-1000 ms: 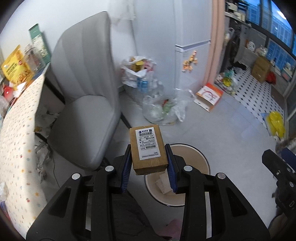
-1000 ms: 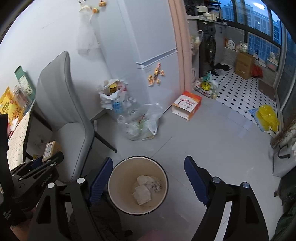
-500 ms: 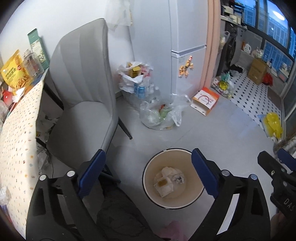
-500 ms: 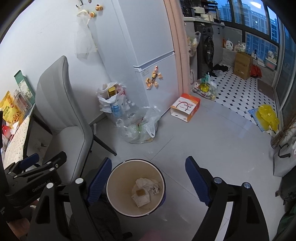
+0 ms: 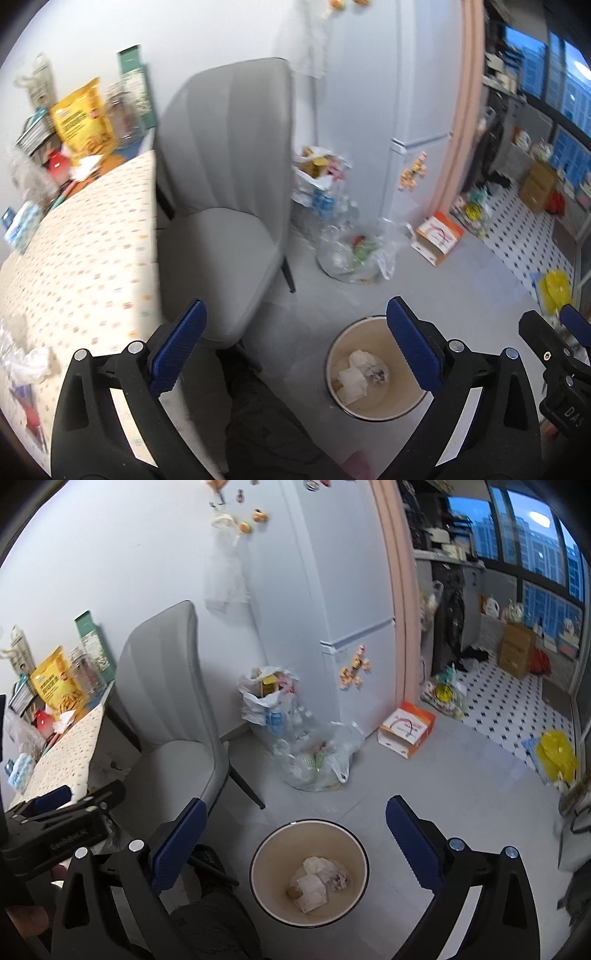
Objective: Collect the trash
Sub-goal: 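Move both open tools back to the table toward the plastic bag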
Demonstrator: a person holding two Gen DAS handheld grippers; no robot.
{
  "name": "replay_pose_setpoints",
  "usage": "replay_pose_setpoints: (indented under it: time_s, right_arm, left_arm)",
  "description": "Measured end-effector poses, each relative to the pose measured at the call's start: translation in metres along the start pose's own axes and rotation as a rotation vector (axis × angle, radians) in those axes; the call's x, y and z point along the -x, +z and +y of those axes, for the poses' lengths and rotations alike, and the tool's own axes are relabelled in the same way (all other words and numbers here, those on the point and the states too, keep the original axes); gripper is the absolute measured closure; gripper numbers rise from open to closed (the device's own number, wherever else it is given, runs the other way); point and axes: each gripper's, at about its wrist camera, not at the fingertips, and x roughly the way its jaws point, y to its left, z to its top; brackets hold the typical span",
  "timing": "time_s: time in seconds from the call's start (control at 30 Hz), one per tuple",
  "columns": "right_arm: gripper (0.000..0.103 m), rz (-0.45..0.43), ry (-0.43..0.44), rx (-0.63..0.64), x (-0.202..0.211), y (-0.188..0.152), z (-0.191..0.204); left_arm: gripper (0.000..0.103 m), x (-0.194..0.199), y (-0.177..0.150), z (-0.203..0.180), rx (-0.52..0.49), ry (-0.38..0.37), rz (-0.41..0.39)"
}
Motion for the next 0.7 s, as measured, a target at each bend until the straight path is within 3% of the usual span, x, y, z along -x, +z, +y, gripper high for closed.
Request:
replay_pose_setpoints:
  time_s: [0.13, 0.23, 0.7]
  right_arm:
    - [0.008, 0.016, 0.047, 0.027, 0.008, 0.002, 0.022]
    - [0.008, 0.009, 0.036, 0.073, 0.015, 0.002, 0.041]
    - [0.008, 0.015, 0.238, 0.181, 0.050, -0.007, 0.132]
  left_arm:
    - [0.006, 0.017, -0.003, 0.035, 0.051, 0.041, -0.027]
    - [0.006, 0.026, -0.011, 0.060, 0.087, 0.063, -0.041]
    - [0.006, 0.077, -0.043, 0.162, 0.245, 0.161, -0.100]
